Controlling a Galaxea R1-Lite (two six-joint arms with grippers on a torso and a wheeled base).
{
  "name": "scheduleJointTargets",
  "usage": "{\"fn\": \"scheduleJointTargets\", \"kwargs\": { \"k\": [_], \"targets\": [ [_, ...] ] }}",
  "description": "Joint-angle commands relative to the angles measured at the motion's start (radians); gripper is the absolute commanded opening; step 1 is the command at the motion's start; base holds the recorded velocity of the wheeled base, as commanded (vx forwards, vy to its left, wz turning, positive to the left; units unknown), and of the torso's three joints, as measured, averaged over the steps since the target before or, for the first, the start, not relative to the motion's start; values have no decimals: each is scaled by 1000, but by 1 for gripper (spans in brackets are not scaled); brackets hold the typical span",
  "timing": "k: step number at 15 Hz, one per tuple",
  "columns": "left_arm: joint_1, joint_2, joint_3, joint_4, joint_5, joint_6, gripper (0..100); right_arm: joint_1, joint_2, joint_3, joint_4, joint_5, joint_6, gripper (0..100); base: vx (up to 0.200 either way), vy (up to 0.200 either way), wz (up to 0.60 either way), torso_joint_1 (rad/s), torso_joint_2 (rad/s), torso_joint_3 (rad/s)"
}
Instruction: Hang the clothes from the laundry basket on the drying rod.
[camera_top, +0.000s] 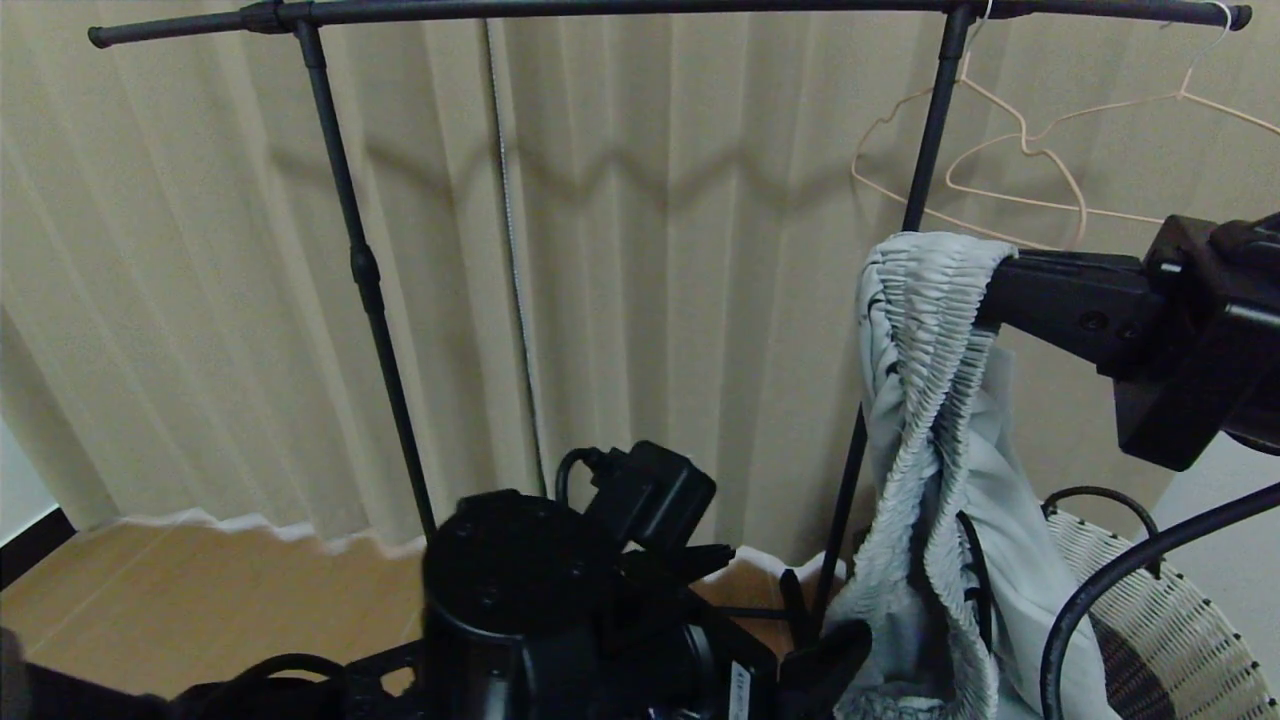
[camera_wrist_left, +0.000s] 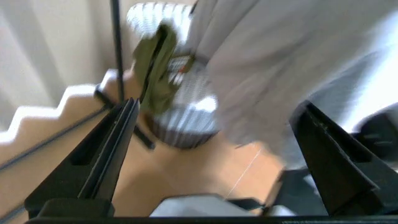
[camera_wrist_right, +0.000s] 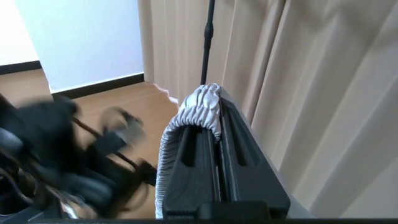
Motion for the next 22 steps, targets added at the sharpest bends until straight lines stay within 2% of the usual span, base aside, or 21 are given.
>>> {"fn": "scheduleJointTargets", "kwargs": {
  "k": [1,3,6,7,10,12,13,15,16,17,18,19,20,22],
  "targets": [
    [0,144,-17,-9,47,-2,100,2,-4,-3,-2,1,0,0,0,0,0,0,0,0],
    [0,150,12,-9,79,-2,100,1,-9,-3,-1,1,-1,0,0,0,0,0,0,0],
    [0,141,72,-22,82,1,100,1,-9,-2,-1,-1,-1,0,0,0,0,0,0,0],
    [0,130,89,-37,82,-1,0,-1,-9,-2,-1,-1,-1,0,0,0,0,0,0,0],
    [0,96,104,-45,93,7,0,-3,-3,-5,-1,-1,-3,0,0,0,0,0,0,0],
    [0,35,130,-89,156,30,0,-7,-1,-6,-1,-2,-4,0,0,0,0,0,0,0],
    [8,-14,161,-118,177,70,0,-18,-1,-3,1,-2,-4,0,0,0,0,0,0,0],
    [72,-161,191,-94,173,162,0,-33,-7,18,1,-4,-9,0,0,0,0,0,0,0],
    [137,-269,164,40,170,202,0,-33,-10,24,1,-5,-21,0,0,0,0,0,0,0],
    [189,-361,83,233,165,205,0,-33,-16,26,1,-5,-35,0,0,0,0,0,0,0],
    [216,-401,27,343,150,202,0,-33,-24,24,1,-5,-37,0,0,0,0,0,0,0],
    [301,-459,-92,500,82,202,0,-35,-33,23,-1,-5,-38,0,0,0,0,0,0,0],
    [362,-477,-177,574,36,203,0,-42,-39,23,1,-5,-40,0,0,0,0,0,0,0],
    [459,-479,-319,672,1,203,0,-67,-44,15,-1,-5,-41,0,0,0,0,0,0,0]
  ]
}}
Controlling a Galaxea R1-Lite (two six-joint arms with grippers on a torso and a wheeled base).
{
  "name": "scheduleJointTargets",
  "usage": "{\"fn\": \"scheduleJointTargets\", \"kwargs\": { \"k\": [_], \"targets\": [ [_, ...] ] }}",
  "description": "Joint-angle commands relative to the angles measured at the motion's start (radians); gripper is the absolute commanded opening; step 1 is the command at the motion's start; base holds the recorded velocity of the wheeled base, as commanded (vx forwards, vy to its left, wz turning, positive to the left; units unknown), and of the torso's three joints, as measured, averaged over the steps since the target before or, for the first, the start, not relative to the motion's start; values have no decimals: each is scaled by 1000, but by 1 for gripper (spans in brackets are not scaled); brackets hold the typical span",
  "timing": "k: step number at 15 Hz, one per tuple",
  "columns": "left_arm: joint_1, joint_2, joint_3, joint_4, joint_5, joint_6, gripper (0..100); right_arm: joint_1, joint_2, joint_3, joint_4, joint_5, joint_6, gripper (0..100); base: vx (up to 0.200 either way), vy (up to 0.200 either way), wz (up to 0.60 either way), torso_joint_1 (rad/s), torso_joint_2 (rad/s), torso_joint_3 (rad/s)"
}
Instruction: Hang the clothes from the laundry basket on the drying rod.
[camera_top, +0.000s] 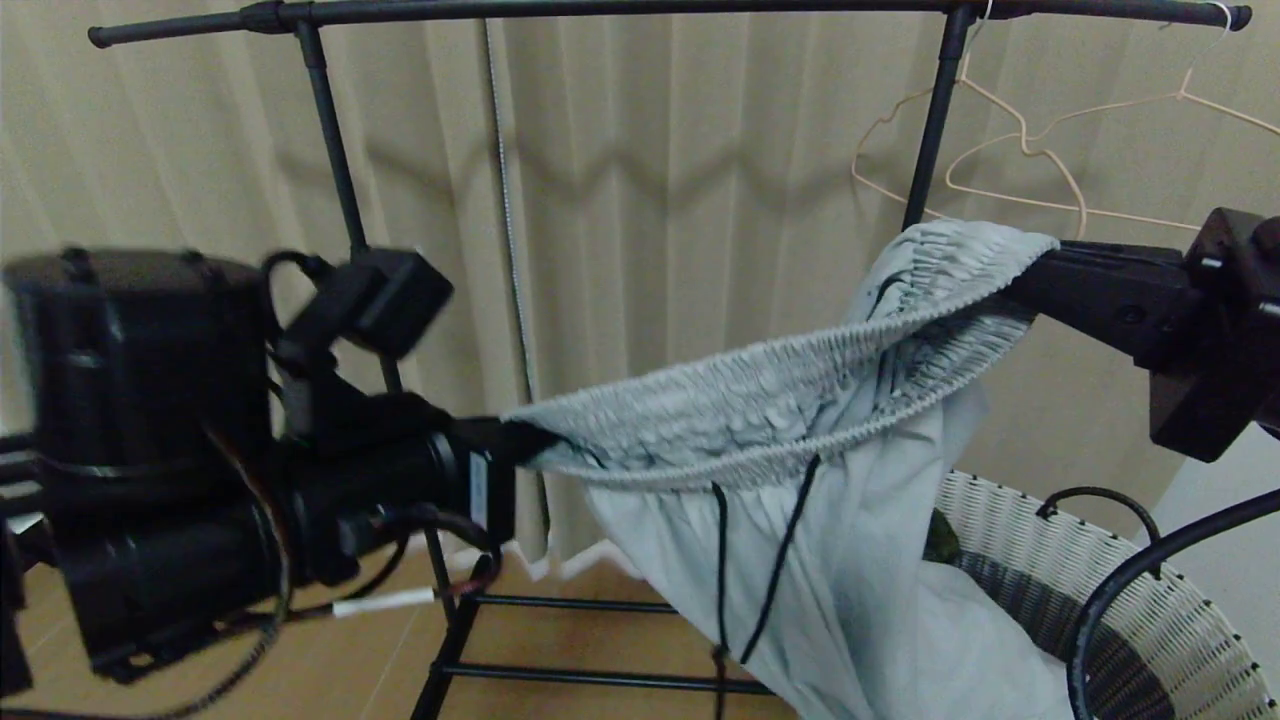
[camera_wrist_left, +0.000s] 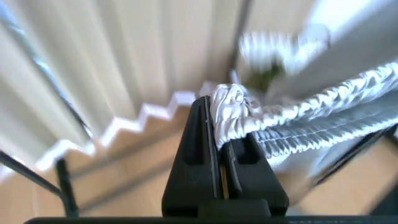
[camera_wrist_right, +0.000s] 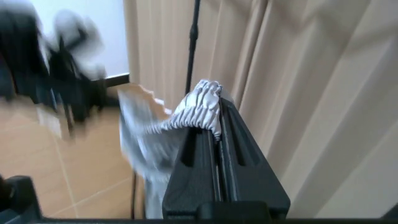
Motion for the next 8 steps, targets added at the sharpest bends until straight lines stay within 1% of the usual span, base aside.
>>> {"fn": "scheduleJointTargets", "kwargs": {
  "k": [1,2,3,4,6,7,8],
  "targets": [
    [138,-87,-192,114,-38,5,0,-14,-9,-11,-7,1,-11,0,0,0,0,0,0,0],
    [141,-87,-198,118,-38,5,0,-14,-7,-11,-9,1,-14,0,0,0,0,0,0,0],
    [148,-87,-226,144,-38,8,0,-22,0,-19,-27,1,-34,0,0,0,0,0,0,0],
    [148,-85,-241,147,-38,8,0,-38,22,-34,-32,1,-37,0,0,0,0,0,0,0],
    [147,-79,-242,147,-36,14,0,-49,52,-69,-33,1,-39,0,0,0,0,0,0,0],
    [147,-79,-239,147,-35,24,0,-49,59,-80,-33,1,-39,0,0,0,0,0,0,0],
    [147,-80,-226,144,-35,70,0,-49,76,-91,-33,1,-39,0,0,0,0,0,0,0]
  ]
}}
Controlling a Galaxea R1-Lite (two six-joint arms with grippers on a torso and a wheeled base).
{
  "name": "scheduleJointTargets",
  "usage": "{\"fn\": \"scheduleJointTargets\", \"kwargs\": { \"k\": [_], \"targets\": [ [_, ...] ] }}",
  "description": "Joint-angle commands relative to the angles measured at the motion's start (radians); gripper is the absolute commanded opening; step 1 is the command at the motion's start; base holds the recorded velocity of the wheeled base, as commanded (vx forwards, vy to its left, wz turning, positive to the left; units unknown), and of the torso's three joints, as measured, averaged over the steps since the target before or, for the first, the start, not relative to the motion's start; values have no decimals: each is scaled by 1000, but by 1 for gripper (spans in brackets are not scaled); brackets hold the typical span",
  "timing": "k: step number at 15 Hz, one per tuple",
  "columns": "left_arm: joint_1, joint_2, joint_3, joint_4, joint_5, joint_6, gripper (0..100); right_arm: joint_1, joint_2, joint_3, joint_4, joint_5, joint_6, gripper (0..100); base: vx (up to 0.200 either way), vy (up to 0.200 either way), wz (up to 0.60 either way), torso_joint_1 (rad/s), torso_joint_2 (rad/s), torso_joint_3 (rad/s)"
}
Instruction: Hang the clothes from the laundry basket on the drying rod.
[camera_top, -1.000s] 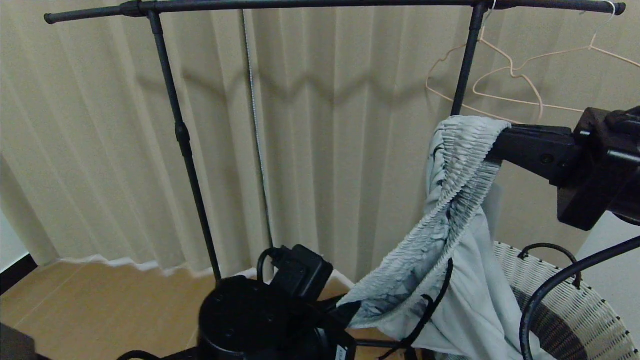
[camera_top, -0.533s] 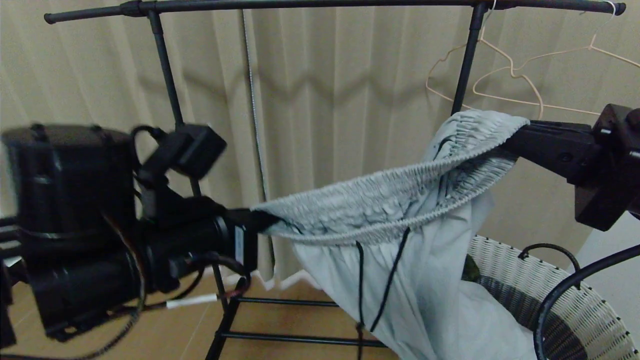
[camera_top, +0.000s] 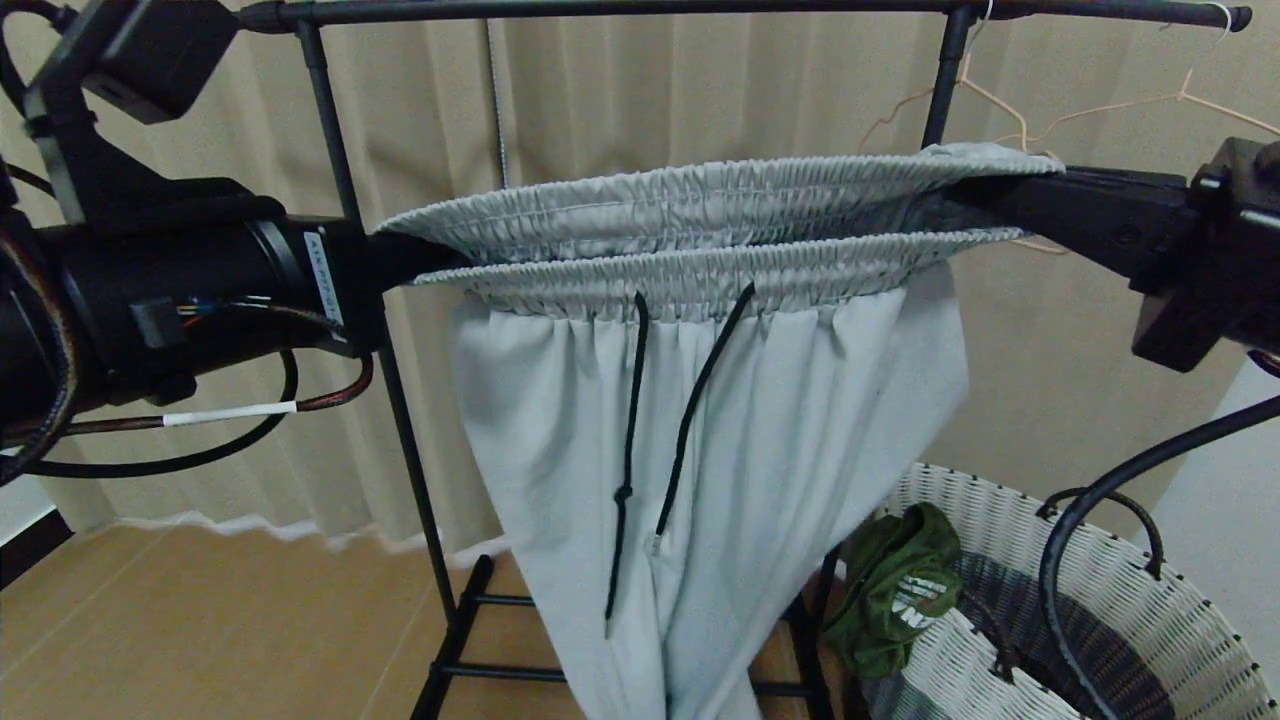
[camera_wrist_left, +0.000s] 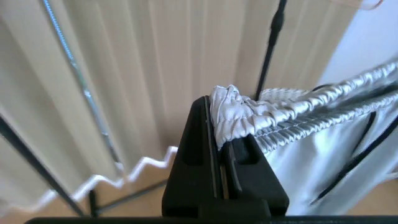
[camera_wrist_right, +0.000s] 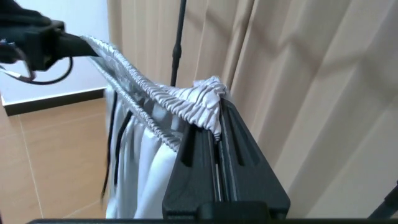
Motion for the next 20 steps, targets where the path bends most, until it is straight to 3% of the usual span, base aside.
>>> {"fn": "scheduleJointTargets", "kwargs": {
  "k": [1,6,10,14,16,20],
  "targets": [
    [0,-4,11,-3,3,16,0,-1,37,-15,0,0,1,0,0,0,0,0,0,0],
    [-10,2,69,-6,3,19,0,-5,52,10,-2,-5,4,0,0,0,0,0,0,0],
    [-10,19,75,-6,0,13,0,-81,85,10,15,-28,-1,0,0,0,0,0,0,0],
    [-7,98,-71,-4,4,13,0,-144,140,-29,-2,-26,2,0,0,0,0,0,0,0],
    [-21,162,-218,-3,-2,13,0,-167,184,-109,-4,-25,19,0,0,0,0,0,0,0],
    [-59,173,-242,50,0,4,0,-186,213,-155,-4,-34,22,0,0,0,0,0,0,0]
  ]
}}
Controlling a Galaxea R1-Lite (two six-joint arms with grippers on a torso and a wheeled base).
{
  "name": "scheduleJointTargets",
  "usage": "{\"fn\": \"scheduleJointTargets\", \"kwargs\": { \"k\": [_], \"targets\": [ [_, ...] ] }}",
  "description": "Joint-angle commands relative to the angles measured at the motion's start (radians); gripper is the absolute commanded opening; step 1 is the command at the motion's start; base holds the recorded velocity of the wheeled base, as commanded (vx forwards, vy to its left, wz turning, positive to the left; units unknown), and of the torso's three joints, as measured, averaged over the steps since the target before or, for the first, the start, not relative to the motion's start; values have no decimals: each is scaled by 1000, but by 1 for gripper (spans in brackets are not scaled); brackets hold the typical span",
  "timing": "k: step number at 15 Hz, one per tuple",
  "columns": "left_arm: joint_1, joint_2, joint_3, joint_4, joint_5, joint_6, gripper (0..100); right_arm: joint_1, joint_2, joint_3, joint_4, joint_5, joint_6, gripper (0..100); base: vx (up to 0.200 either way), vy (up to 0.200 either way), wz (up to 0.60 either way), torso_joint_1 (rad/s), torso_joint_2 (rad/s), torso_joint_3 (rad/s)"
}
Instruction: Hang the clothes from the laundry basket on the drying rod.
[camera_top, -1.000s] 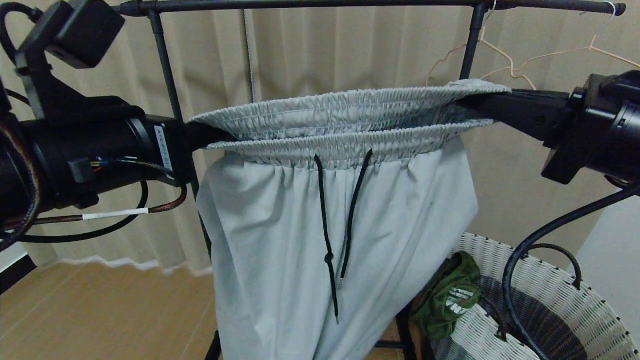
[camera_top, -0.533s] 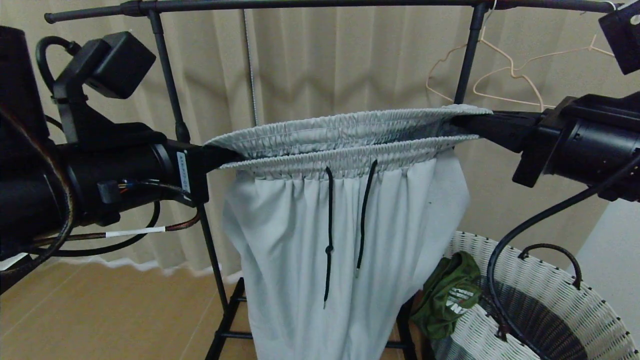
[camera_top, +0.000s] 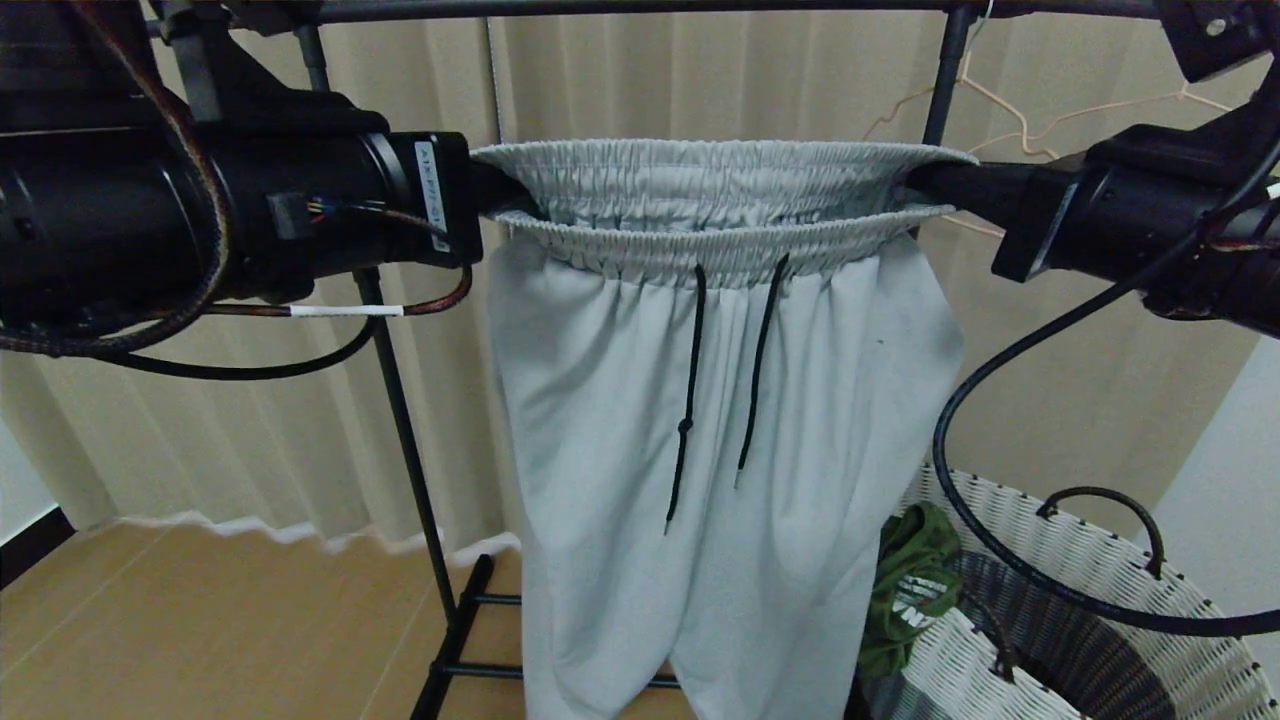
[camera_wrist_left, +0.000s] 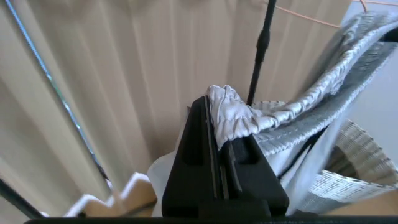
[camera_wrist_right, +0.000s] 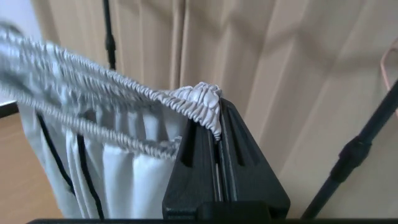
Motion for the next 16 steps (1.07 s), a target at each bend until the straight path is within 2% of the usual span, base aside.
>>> {"fn": "scheduleJointTargets", "kwargs": {
  "k": [1,4,7,11,16],
  "targets": [
    [-37,15,-3,6,2,-29,0,-12,16,-8,1,1,0,0,0,0,0,0,0,0],
    [-60,38,-21,6,5,-52,0,-23,-13,-3,15,1,-1,0,0,0,0,0,0,0],
    [-52,123,-104,3,25,-54,0,-23,-98,31,32,1,-3,0,0,0,0,0,0,0],
    [-37,200,-179,2,51,-54,0,-19,-224,78,144,14,-3,0,0,0,0,0,0,0],
    [-35,253,-225,0,53,-98,0,50,-243,112,156,43,-4,0,0,0,0,0,0,0]
  ]
}}
